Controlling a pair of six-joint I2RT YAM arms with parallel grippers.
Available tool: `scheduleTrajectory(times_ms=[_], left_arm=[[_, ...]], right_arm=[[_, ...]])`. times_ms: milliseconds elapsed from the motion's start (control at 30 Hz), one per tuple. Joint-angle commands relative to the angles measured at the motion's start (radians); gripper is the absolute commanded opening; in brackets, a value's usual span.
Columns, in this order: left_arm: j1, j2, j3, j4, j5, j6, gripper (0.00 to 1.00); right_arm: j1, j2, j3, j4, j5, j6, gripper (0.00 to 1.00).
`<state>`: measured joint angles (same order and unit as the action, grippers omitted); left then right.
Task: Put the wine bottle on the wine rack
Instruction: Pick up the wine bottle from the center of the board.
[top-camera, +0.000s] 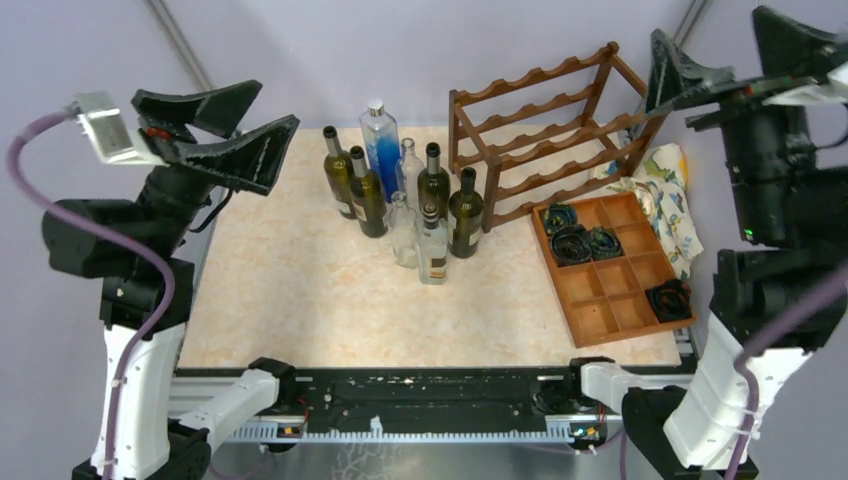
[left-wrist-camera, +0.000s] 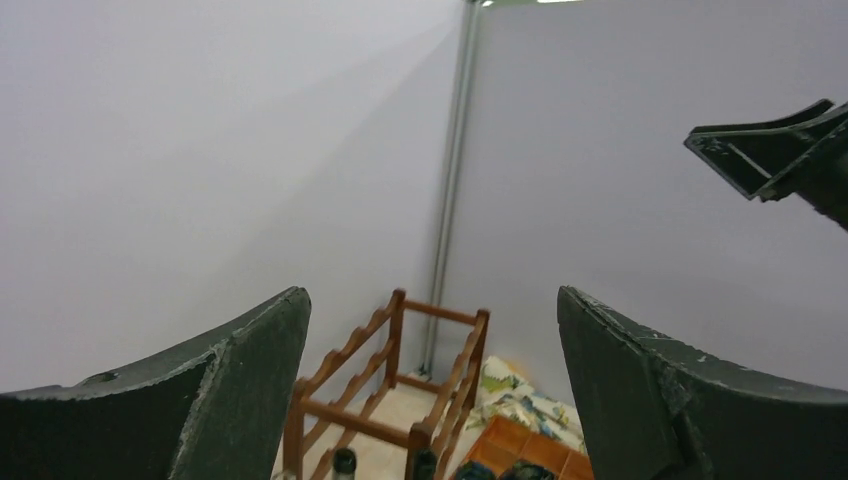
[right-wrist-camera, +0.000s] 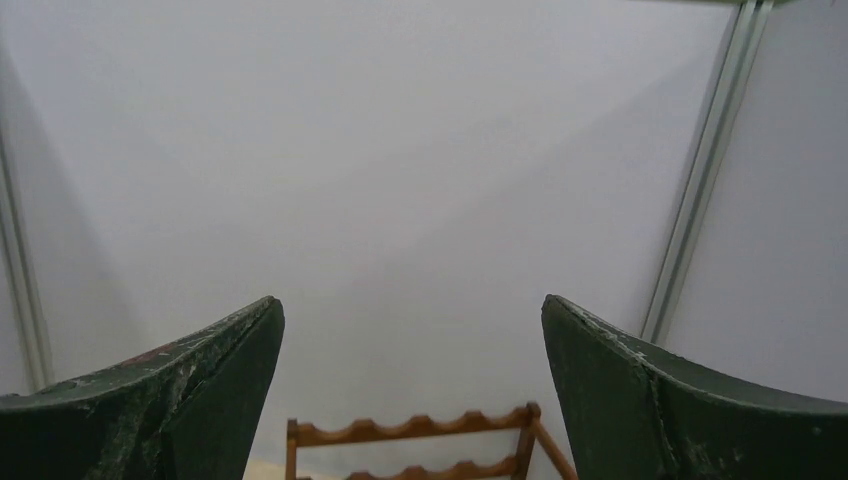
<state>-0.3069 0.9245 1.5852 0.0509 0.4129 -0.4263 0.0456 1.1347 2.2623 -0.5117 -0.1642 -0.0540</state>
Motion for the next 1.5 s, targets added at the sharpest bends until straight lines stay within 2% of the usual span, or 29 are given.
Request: scheduleTrajectory(times_ms=[0, 133, 300, 400, 567, 733, 933, 1167, 1233, 1300, 1367, 1400, 1467], left_arm=[[0.063, -0.018, -0.069, -0.086, -0.051, -0.013, 0.99], [0.123, -0.046, -0.141, -0.144, -0.074, -0.034, 0.99], [0.186, -0.077, -0.222, -0.198, -0.070, -0.086, 0.99], [0.213, -0.103, -0.277, -0.187, -0.043, -0.137, 0.98], [0.244, -0.146, -0.370, -0.119, 0.034, -0.250, 0.98], [0.259, -0.113, -0.369, -0.146, 0.203, -0.336, 0.99], [0.264, -0.047, -0.302, -0.224, 0.324, -0.340, 0.99], [0.257, -0.017, -0.308, -0.259, 0.383, -0.320, 0.99], [0.185, 0.013, -0.283, -0.285, 0.333, -0.269, 0.99], [0.008, 0.079, -0.233, -0.331, 0.174, -0.183, 0.99], [-0.258, 0.195, -0.092, -0.426, 0.000, -0.056, 0.98], [-0.342, 0.267, 0.014, -0.479, -0.048, -0.011, 0.99], [-0.420, 0.367, 0.168, -0.532, -0.062, 0.036, 0.99]], right_arm=[[-0.035, 0.029, -0.092, -0.067, 0.047, 0.028, 0.98], [-0.064, 0.020, -0.222, -0.076, 0.020, 0.029, 0.98], [-0.094, -0.053, -0.460, -0.004, -0.161, -0.054, 0.98], [-0.110, -0.070, -0.568, -0.033, -0.252, -0.093, 0.98], [-0.128, -0.066, -0.643, -0.153, -0.384, -0.180, 0.98], [-0.135, -0.086, -0.709, -0.212, -0.459, -0.241, 0.98], [-0.141, -0.086, -0.733, -0.301, -0.505, -0.291, 0.98], [-0.144, -0.097, -0.771, -0.279, -0.538, -0.256, 0.98], [-0.144, -0.095, -0.778, -0.261, -0.548, -0.235, 0.98], [-0.145, -0.090, -0.771, -0.255, -0.565, -0.244, 0.98], [-0.146, -0.087, -0.757, -0.260, -0.556, -0.259, 0.98], [-0.146, -0.087, -0.750, -0.264, -0.545, -0.260, 0.98], [-0.146, -0.090, -0.740, -0.279, -0.537, -0.286, 0.98]])
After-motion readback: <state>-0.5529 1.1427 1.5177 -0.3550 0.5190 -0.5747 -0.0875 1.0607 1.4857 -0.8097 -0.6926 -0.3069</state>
